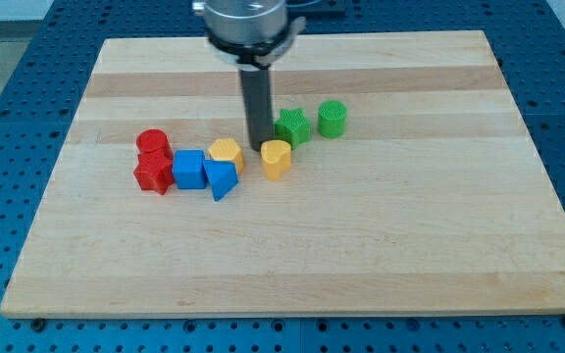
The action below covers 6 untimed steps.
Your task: Move blue triangle towards the bottom right of the board
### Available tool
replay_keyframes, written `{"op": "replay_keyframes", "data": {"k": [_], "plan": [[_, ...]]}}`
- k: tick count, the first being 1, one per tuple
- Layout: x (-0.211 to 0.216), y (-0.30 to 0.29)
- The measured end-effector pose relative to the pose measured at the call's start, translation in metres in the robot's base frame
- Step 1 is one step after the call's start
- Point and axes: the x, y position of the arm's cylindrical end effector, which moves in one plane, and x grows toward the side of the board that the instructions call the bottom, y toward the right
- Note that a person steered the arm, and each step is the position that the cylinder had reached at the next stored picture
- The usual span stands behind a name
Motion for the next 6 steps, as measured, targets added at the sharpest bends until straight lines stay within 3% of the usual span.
{"op": "replay_keyframes", "data": {"k": [2,3,4,6], "plan": [[0.081,0.072],[0.101,0.108],[0.145,0.096],[0.103,-0.101]]}}
